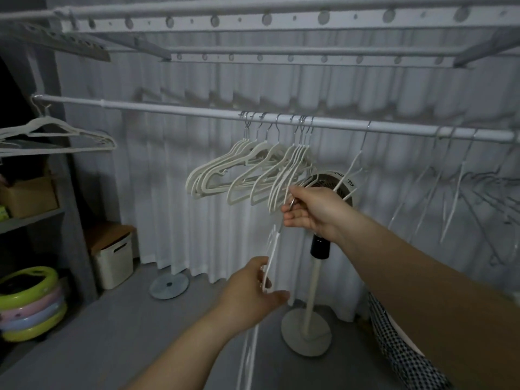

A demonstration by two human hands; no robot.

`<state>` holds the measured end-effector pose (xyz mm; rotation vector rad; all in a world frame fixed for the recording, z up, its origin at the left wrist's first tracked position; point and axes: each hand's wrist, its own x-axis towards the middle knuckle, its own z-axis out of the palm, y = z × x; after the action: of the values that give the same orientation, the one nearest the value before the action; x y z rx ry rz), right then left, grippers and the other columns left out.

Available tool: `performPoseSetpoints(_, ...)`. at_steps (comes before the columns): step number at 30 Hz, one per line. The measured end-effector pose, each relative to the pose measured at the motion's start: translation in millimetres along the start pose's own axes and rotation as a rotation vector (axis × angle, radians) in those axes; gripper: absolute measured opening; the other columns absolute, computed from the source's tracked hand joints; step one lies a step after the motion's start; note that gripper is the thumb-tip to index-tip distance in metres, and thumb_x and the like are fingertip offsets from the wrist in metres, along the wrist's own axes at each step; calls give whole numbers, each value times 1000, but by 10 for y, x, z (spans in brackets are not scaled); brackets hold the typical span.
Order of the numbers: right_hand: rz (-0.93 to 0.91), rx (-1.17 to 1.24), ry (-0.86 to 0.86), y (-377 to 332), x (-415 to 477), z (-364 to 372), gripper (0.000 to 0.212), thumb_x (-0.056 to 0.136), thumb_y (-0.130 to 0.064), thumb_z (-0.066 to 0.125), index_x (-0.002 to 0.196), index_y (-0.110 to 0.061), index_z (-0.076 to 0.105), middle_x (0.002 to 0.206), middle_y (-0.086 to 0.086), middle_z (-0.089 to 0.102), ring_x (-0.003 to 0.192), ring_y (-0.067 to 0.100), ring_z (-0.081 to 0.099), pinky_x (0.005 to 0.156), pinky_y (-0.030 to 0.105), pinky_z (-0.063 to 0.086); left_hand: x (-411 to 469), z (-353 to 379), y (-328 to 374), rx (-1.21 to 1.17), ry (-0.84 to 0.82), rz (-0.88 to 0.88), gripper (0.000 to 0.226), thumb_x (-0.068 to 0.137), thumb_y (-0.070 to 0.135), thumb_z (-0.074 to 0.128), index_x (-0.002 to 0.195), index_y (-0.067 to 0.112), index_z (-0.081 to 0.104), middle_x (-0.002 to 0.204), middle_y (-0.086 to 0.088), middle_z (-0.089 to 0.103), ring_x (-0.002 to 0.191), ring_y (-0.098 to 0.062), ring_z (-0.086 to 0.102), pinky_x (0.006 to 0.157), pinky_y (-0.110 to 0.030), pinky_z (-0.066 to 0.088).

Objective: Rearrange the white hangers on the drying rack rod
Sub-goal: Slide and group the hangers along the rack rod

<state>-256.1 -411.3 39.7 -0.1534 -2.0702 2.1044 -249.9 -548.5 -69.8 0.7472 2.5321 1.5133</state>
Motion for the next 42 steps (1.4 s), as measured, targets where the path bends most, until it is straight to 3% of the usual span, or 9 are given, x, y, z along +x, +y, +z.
performPoseSetpoints(8, 1, -132, 110, 26, 116, -321, 31, 94, -23, 45, 66, -10, 53, 50, -1, 59, 35, 4, 53, 41, 16, 48, 244, -60, 102, -69, -39, 6, 27, 88, 5, 48, 103, 27, 53, 68, 3, 47, 32, -3, 44, 36, -14, 39)
performPoseSetpoints(15, -348, -1021, 519, -31, 570, -924, 15, 88, -14, 48, 90, -13, 62, 92, 7, 63, 84, 21, 55, 71, 27, 41, 707, -80, 344, -170, -112, 9, 25, 87, 3, 50, 96, 26, 56, 63, 0, 46, 28, -3, 44, 36, -13, 38)
performPoseSetpoints(18, -322, -1191, 468, -115, 835, -1142, 20, 85, -17, 52, 101, -14, 65, 112, 9, 62, 109, 28, 52, 91, 34, 42, 1007, -22, 505, -216, -113, -13, 30, 86, -1, 49, 112, 13, 54, 62, -1, 45, 31, -8, 50, 35, -17, 39)
performPoseSetpoints(22, -310, -1392, 298, -96, 1141, -1316, 23, 88, -32, 50, 102, -23, 65, 110, 3, 65, 112, 27, 48, 89, 34, 37, 1488, 1, 743, -187, -75, -23, 42, 85, -3, 48, 127, 2, 46, 64, -2, 51, 34, -10, 56, 36, -18, 44)
performPoseSetpoints(26, -351, -1570, 289, -43, 1349, -1500, 28, 90, -34, 44, 106, -23, 65, 110, 5, 63, 111, 26, 46, 90, 34, 33, 1874, 58, 959, -164, -29, 21, 32, 86, -2, 48, 117, 4, 51, 65, -5, 53, 33, -10, 54, 35, -17, 41)
performPoseSetpoints(29, -356, -1612, 348, -79, 1489, -1734, 26, 89, -31, 45, 100, -19, 66, 106, 6, 63, 110, 25, 46, 90, 34, 31, 2111, 136, 1122, -219, 5, 51, 19, 86, -3, 48, 97, 10, 55, 66, -7, 52, 30, -9, 53, 34, -16, 39)
performPoseSetpoints(35, -443, -1516, 639, -119, 1744, -2158, 34, 86, -28, 51, 115, -12, 45, 119, 7, 45, 109, 23, 44, 81, 29, 36, 2524, 364, 1311, -286, 73, 155, 21, 85, -5, 48, 91, 12, 57, 62, -6, 53, 29, -10, 53, 34, -15, 39)
performPoseSetpoints(39, -414, -1387, 661, -122, 1864, -2307, 35, 86, -13, 50, 119, -10, 40, 122, 7, 40, 103, 22, 47, 66, 27, 33, 2738, 422, 1344, -280, 85, 190, 30, 83, -6, 50, 76, 21, 60, 57, -4, 55, 32, -12, 55, 36, -18, 42)
performPoseSetpoints(42, -379, -1306, 625, -118, 1891, -2402, 36, 86, -6, 48, 121, -9, 38, 124, 8, 38, 86, 22, 49, 62, 28, 34, 2882, 470, 1356, -264, 58, 198, 23, 83, -5, 50, 86, 15, 60, 57, -3, 54, 32, -12, 55, 35, -18, 41)
